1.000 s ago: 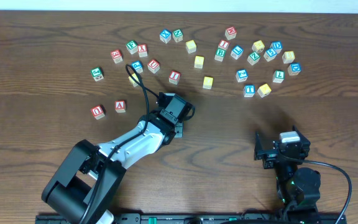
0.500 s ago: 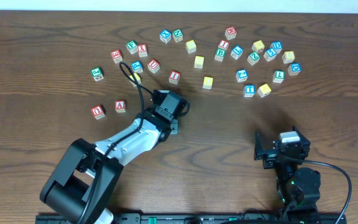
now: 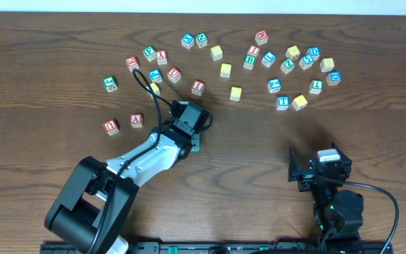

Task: Spell out ROBOT
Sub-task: 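Align the yellow O block next to the R block and open the left gripper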

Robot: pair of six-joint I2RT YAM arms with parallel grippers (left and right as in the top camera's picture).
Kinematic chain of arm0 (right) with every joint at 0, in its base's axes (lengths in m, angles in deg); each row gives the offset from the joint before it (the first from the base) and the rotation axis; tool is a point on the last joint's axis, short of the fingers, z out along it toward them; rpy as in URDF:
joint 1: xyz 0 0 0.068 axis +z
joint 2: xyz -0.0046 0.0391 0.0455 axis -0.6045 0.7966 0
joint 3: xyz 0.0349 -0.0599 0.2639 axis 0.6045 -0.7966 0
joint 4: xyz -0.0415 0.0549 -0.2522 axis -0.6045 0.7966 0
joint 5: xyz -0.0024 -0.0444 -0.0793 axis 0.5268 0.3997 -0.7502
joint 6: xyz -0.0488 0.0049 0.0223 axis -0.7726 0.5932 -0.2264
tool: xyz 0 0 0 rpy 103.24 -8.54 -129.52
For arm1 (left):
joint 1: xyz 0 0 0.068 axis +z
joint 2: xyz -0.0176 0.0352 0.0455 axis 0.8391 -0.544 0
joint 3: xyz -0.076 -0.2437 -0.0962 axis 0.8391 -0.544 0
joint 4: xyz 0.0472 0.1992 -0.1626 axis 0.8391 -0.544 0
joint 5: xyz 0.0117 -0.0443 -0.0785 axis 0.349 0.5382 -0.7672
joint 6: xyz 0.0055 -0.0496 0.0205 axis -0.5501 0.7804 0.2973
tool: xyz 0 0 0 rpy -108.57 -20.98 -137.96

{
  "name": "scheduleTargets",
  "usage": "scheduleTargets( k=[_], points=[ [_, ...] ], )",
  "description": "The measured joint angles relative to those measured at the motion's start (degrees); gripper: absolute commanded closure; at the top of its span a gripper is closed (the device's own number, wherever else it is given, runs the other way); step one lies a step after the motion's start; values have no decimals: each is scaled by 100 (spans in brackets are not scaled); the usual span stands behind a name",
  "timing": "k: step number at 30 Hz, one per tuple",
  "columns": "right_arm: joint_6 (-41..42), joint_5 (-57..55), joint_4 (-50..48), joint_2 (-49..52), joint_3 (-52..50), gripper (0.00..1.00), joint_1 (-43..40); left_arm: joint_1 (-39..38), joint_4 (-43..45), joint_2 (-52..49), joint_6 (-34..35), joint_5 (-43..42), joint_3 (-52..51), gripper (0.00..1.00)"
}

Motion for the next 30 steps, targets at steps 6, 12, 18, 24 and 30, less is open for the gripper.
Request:
scheduleTargets(
  k=[6,12,18,24,30],
  points=[
    [0,0,0,0,0,1,0,0,2,0,-9,-107,0,46],
    [2,0,0,0,0,1,0,0,15,0,-81,-127,0,41],
    [0,-2,0,0,0,1,0,0,22,0,-83,-127,0,45],
    [0,0,0,0,0,1,0,0,26,0,-87,-127,0,48],
    [0,0,0,0,0,1,0,0,90,0,-105,-127,0,47]
  ],
)
